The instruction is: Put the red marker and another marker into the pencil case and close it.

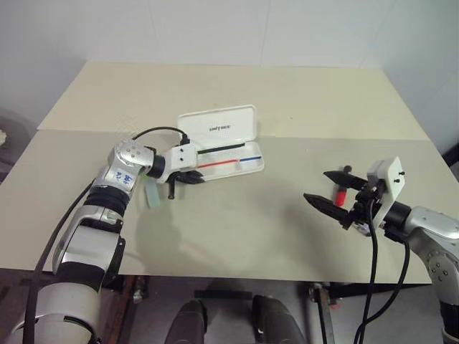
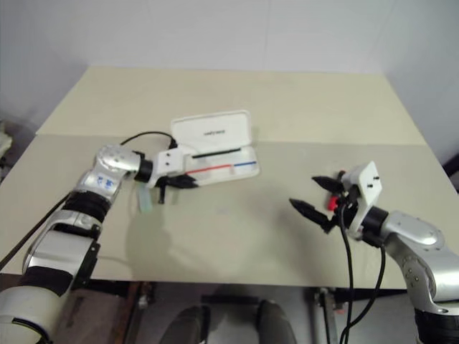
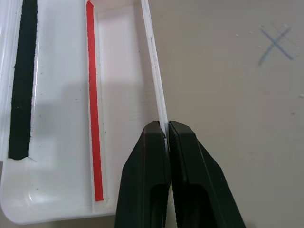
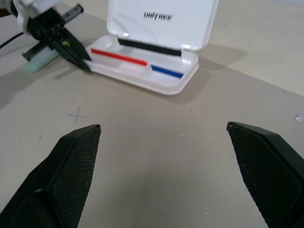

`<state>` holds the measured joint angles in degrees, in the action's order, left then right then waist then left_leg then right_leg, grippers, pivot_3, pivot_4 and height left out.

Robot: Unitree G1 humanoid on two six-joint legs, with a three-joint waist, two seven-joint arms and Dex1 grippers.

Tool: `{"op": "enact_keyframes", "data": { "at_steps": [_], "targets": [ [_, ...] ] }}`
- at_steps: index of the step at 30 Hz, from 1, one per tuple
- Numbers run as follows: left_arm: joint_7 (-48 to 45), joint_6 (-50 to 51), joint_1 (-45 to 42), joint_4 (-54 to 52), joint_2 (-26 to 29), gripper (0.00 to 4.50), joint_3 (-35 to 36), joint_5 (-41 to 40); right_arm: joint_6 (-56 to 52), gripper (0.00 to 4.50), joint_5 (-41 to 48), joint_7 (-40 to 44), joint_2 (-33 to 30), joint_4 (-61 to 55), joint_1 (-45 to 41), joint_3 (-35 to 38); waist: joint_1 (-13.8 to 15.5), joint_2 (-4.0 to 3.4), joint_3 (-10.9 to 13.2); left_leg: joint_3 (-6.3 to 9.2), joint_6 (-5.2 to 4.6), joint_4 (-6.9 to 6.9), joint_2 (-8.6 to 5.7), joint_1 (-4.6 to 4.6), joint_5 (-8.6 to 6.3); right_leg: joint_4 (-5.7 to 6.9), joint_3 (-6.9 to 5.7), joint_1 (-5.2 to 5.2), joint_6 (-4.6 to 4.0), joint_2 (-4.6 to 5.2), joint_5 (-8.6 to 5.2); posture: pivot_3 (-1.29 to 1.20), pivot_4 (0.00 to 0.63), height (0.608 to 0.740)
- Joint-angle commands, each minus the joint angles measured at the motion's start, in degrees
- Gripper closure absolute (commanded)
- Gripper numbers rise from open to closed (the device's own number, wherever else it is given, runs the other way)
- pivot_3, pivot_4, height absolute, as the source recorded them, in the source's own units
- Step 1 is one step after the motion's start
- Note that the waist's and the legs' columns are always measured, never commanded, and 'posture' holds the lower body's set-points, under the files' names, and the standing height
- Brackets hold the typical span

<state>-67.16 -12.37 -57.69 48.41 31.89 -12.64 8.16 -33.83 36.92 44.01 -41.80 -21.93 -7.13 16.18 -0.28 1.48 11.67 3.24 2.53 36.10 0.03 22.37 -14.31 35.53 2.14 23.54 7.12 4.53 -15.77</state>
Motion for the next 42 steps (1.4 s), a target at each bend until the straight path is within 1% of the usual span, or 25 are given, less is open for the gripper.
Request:
{"op": "enact_keyframes", "data": {
  "at_steps": [1, 5, 7, 10, 15, 17, 20, 23, 28, 29, 31, 33, 34, 42],
  "targets": [
    [-0.5, 1.6, 2.2, -8.9, 2.1, 4.49, 1.9, -2.3, 0.2, 0.00, 0.9, 1.6, -1.6, -0.2, -0.4, 1.7, 0.0, 0.00, 0.0, 0.00, 0.00, -0.02, 0.01, 0.00, -0.01, 0.00, 0.00, 0.01, 0.00, 0.00, 0.00, 0.00, 0.150, 0.740],
    [-1.3, 4.1, 7.2, -20.5, 3.8, 4.49, 1.7, -3.2, -0.2, 0.00, 2.0, 3.4, -3.1, -0.1, 0.1, 3.3, 0.1, 0.00, 0.0, -0.01, 0.01, -0.02, 0.01, 0.01, -0.03, -0.02, 0.01, 0.00, 0.00, 0.01, 0.00, 0.00, 0.150, 0.740],
    [-1.9, 6.8, 10.6, -28.1, 4.6, 4.49, 1.5, -3.8, -0.5, 0.00, 2.4, 4.1, -4.0, -0.1, 0.6, 4.0, 0.1, 0.00, 0.0, -0.01, 0.01, -0.01, 0.01, 0.02, -0.03, -0.04, 0.01, 0.00, 0.00, 0.02, 0.00, 0.00, 0.150, 0.740],
    [-1.5, 10.5, 14.8, -36.8, 5.3, 4.49, 1.1, -3.4, -0.7, 0.00, 2.4, 4.6, -4.8, 0.0, 1.3, 4.9, 0.1, 0.00, 0.0, -0.01, 0.01, -0.01, 0.01, 0.01, -0.03, -0.02, 0.02, -0.01, 0.00, 0.02, 0.00, 0.00, 0.150, 0.740],
    [-0.3, 19.0, 23.5, -52.7, 5.4, 4.49, -0.8, -2.9, -1.1, 0.00, 2.6, 4.7, -5.4, -0.5, 2.5, 6.0, 0.1, 0.00, 0.0, -0.05, 0.01, 0.01, 0.02, -0.04, -0.03, -0.02, 0.08, -0.04, -0.02, 0.02, 0.00, 0.00, 0.150, 0.740],
    [0.6, 21.8, 26.0, -56.5, 4.9, 4.49, -1.8, -2.5, -1.3, 0.00, 2.7, 4.7, -5.5, -0.7, 2.8, 6.2, 0.1, 0.00, 0.0, -0.08, 0.01, 0.01, 0.02, -0.04, -0.03, -0.03, 0.11, -0.04, -0.02, 0.02, 0.00, 0.00, 0.150, 0.740],
    [2.5, 25.0, 27.8, -58.9, 4.2, 4.49, -3.1, -1.6, -1.3, 0.00, 2.6, 4.6, -5.4, -0.8, 2.9, 6.1, 0.1, 0.01, 0.0, -0.09, 0.00, 0.03, 0.04, -0.06, -0.03, -0.02, 0.12, -0.04, -0.03, 0.00, -0.01, 0.00, 0.150, 0.740],
    [4.4, 26.1, 28.8, -58.7, 3.6, 3.70, -4.5, -0.6, -1.5, 0.00, 2.5, 4.4, -5.4, -0.8, 2.5, 5.8, 0.1, 0.01, 0.0, -0.11, -0.03, 0.07, 0.03, -0.07, 0.00, -0.06, 0.13, -0.07, -0.07, 0.01, -0.03, 0.00, 0.150, 0.740],
    [6.3, 24.4, 28.7, -56.8, 4.6, 1.99, -5.6, 1.1, -1.5, 0.00, 2.5, 4.2, -5.3, -1.2, 2.7, 5.8, 0.1, 0.01, 0.0, -0.21, -0.07, 0.09, 0.03, -0.12, 0.03, -0.09, 0.24, -0.09, -0.13, 0.00, -0.05, 0.00, 0.150, 0.740],
    [6.4, 24.1, 28.5, -56.5, 4.7, 1.57, -5.6, 1.1, -1.6, 0.00, 2.5, 4.1, -5.2, -1.2, 2.7, 5.9, 0.1, 0.01, 0.0, -0.23, -0.07, 0.08, 0.03, -0.12, 0.03, -0.10, 0.25, -0.08, -0.14, 0.00, -0.05, 0.00, 0.150, 0.740],
    [6.4, 24.1, 27.9, -56.5, 4.8, 0.97, -5.6, 0.7, -1.6, 0.00, 2.5, 4.0, -5.2, -1.3, 2.8, 5.9, 0.1, 0.01, 0.0, -0.28, -0.07, 0.06, 0.04, -0.14, 0.03, -0.12, 0.30, -0.09, -0.12, 0.01, -0.04, 0.00, 0.150, 0.740],
    [6.3, 24.2, 27.5, -56.9, 4.8, 0.27, -5.6, 0.4, -1.7, 0.00, 2.6, 3.9, -5.3, -1.4, 2.8, 6.0, 0.2, 0.01, 0.0, -0.30, -0.07, 0.06, 0.04, -0.13, 0.03, -0.14, 0.31, -0.09, -0.10, 0.01, -0.03, 0.00, 0.150, 0.740],
    [6.2, 24.3, 27.5, -57.3, 4.8, 0.02, -5.6, 0.1, -1.8, 0.00, 2.6, 3.9, -5.3, -1.4, 2.7, 6.0, 0.2, 0.01, 0.0, -0.31, -0.07, 0.06, 0.03, -0.13, 0.03, -0.14, 0.32, -0.09, -0.10, 0.01, -0.03, 0.00, 0.150, 0.740],
    [4.9, 27.9, 28.0, -62.9, 4.6, 0.02, -5.3, -2.5, -2.3, 0.00, 2.5, 4.1, -5.5, -1.4, 2.5, 6.1, 0.1, 0.01, 0.0, -0.38, -0.07, 0.08, 0.03, -0.13, 0.03, -0.16, 0.38, -0.08, -0.13, 0.01, -0.03, 0.00, 0.150, 0.740]
  ]
}}
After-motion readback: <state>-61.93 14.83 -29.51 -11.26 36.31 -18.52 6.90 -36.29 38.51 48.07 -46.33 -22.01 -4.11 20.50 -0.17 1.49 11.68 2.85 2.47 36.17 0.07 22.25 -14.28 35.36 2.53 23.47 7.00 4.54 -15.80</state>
